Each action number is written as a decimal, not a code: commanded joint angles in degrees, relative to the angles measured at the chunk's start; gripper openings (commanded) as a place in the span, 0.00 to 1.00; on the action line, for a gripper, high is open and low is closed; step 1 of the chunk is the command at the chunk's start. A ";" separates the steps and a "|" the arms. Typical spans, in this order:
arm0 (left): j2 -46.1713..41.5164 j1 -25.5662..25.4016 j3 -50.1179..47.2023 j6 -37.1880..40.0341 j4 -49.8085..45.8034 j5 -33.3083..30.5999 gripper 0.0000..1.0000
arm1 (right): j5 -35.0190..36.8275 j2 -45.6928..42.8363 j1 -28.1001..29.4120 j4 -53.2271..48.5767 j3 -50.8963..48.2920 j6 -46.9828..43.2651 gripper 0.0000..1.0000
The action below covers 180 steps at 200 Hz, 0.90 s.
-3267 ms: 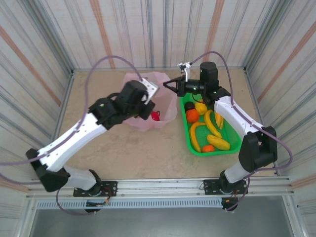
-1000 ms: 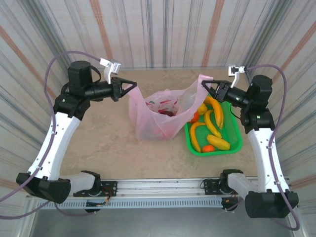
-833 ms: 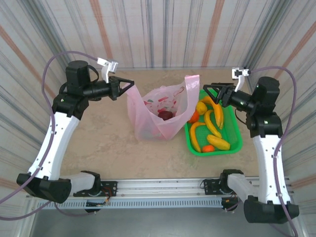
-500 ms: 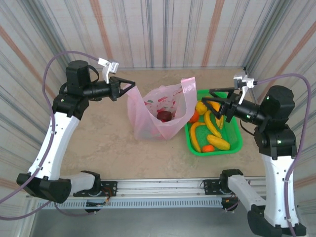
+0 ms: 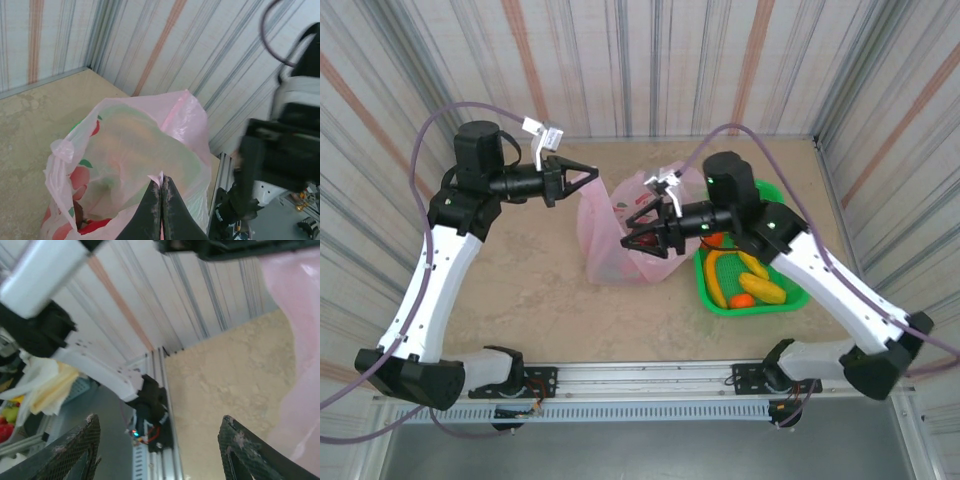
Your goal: Place the fake fruits into the plastic bag and tie a complex knot
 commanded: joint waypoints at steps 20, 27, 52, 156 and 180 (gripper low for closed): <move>0.06 0.94 -0.23 4.35 1.98 8.35 0.00 | -1.50 4.94 -3.86 3.15 5.44 -9.55 0.65; 0.21 0.94 -0.23 4.81 1.95 9.28 0.00 | -1.70 6.02 -4.65 3.75 6.01 -10.22 0.65; 0.93 0.95 -0.31 5.89 1.62 11.70 0.00 | -4.24 10.39 -6.08 5.01 8.67 -13.49 0.67; 3.94 0.95 -0.98 6.50 1.87 15.47 0.00 | -18.18 24.00 -4.91 15.45 15.38 -8.45 0.57; 4.14 0.95 -1.25 6.10 2.35 15.55 0.00 | -18.59 24.52 -4.26 17.45 15.02 -7.35 0.49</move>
